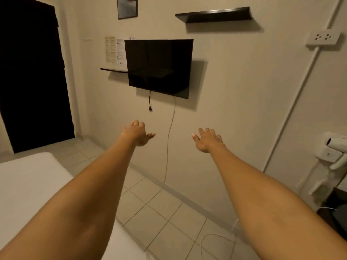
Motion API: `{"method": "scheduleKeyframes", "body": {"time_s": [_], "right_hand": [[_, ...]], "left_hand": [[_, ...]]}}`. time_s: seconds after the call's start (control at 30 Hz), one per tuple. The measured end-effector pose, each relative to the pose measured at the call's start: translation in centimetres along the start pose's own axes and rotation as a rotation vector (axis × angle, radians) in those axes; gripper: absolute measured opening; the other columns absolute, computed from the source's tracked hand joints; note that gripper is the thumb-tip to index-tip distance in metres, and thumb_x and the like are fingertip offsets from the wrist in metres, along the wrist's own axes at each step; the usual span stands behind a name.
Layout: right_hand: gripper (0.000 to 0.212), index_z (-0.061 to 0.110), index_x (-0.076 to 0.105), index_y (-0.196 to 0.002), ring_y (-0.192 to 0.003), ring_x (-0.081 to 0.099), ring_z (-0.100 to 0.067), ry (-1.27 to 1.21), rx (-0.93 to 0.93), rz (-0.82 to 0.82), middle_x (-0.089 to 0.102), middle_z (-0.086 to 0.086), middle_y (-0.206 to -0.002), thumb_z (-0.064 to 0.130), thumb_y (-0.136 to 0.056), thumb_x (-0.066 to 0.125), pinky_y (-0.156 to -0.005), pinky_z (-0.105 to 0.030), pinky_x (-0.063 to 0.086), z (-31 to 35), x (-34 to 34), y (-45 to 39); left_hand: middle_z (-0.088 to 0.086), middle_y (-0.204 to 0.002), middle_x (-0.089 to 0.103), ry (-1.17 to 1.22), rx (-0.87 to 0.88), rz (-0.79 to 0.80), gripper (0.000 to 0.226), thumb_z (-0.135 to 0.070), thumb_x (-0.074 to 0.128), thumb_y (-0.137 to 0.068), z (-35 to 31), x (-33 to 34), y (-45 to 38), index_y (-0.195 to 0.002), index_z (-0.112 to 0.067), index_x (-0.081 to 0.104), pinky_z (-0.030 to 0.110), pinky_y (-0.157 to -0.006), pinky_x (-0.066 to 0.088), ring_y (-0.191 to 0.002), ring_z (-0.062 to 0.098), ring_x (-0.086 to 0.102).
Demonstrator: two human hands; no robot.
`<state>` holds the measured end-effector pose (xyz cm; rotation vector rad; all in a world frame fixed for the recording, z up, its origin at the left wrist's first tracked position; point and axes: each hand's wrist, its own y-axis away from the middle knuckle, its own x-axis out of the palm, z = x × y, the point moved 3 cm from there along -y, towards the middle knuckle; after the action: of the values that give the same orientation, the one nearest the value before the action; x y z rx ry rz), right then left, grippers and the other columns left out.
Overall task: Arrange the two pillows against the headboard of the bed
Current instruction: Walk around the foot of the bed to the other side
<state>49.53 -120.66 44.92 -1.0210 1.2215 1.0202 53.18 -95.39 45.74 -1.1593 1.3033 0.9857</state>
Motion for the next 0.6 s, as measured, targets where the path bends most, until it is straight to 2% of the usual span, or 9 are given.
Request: {"method": "scheduleKeyframes", "body": {"time_s": [0.27,0.6], "right_hand": [[0.066,0.018,0.009,-0.157,-0.152,0.002,-0.03,-0.014,0.02,0.028,0.004,-0.012,-0.165,0.052,-0.101,0.014,-0.121,-0.05,0.009,-8.0,0.3,-7.9],[0.065,0.019,0.008,-0.157,-0.152,0.002,-0.031,-0.027,-0.065,-0.009,0.004,-0.011,-0.165,0.052,-0.101,0.015,-0.121,-0.05,0.008,-8.1,0.3,-21.9]], "left_hand": [[0.016,-0.162,0.007,-0.02,-0.016,0.042,0.08,-0.059,0.029,-0.096,-7.3,2.1,-6.7,-0.154,-0.006,0.014,0.056,-0.12,0.011,-0.15,0.033,0.008],[0.015,-0.162,0.009,-0.025,-0.096,0.015,0.079,-0.06,0.028,-0.096,-8.9,2.2,-19.5,-0.154,-0.008,0.014,0.056,-0.12,0.013,-0.15,0.033,0.008]]}}
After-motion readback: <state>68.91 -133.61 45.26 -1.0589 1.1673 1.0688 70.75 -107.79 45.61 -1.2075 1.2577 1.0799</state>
